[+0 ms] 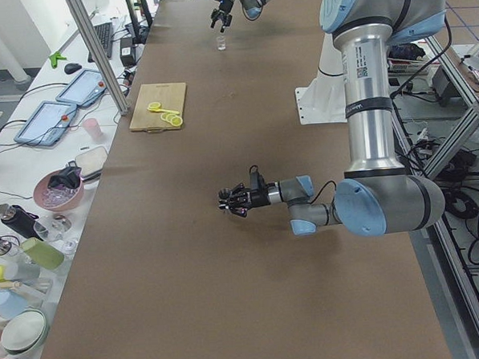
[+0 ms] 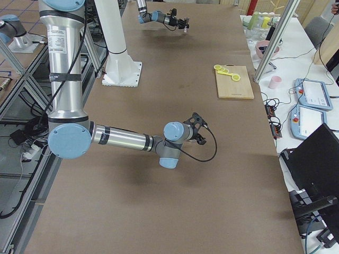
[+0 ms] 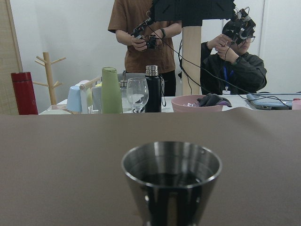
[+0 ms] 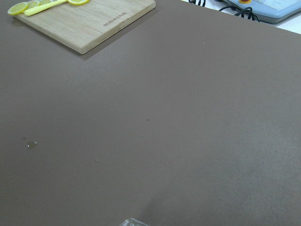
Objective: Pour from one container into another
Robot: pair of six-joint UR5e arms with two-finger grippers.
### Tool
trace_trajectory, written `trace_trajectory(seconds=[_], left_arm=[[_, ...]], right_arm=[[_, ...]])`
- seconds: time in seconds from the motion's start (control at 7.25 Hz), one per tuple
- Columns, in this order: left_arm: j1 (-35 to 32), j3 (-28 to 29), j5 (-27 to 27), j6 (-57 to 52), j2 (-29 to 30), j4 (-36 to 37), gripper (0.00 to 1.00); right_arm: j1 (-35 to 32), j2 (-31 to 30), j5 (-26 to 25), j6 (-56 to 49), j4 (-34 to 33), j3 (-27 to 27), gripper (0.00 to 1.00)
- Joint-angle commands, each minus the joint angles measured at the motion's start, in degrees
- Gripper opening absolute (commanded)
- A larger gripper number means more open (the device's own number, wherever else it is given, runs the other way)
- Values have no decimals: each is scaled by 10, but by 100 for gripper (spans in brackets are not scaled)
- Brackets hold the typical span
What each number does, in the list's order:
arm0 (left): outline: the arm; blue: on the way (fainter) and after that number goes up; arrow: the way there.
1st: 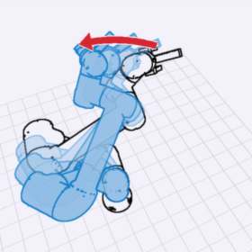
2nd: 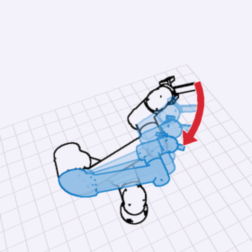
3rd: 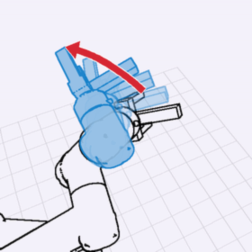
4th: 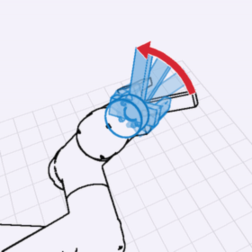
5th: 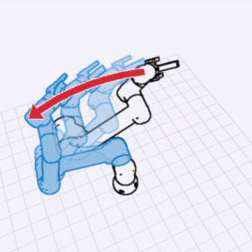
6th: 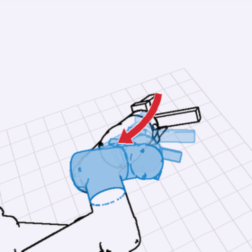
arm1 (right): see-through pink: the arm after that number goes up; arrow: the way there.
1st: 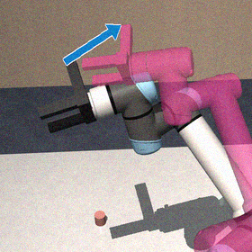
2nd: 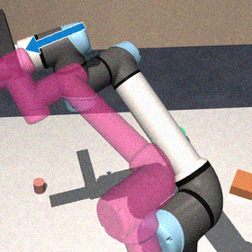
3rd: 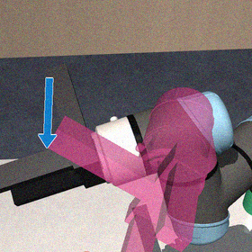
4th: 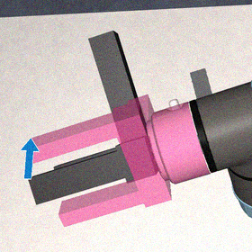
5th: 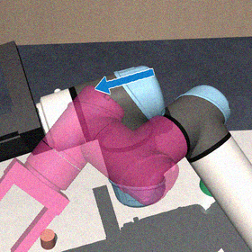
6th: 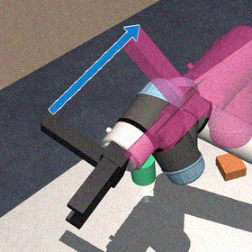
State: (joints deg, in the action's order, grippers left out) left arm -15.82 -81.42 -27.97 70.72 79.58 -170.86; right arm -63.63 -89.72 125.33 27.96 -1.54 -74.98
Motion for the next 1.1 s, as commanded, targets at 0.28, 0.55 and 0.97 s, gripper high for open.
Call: trace_trajectory(seconds=[0.28, 0.55, 0.97], left_arm=[[1, 6, -1, 1, 5, 0, 2], [1, 9, -1, 10, 6, 0, 2], [1, 14, -1, 10, 10, 0, 2]], right_arm=[[-86, -64, 120, -6, -159, -73, 100], [-97, -111, 147, -7, -222, -92, 100], [-112, -163, 144, -11, -388, -192, 100]])
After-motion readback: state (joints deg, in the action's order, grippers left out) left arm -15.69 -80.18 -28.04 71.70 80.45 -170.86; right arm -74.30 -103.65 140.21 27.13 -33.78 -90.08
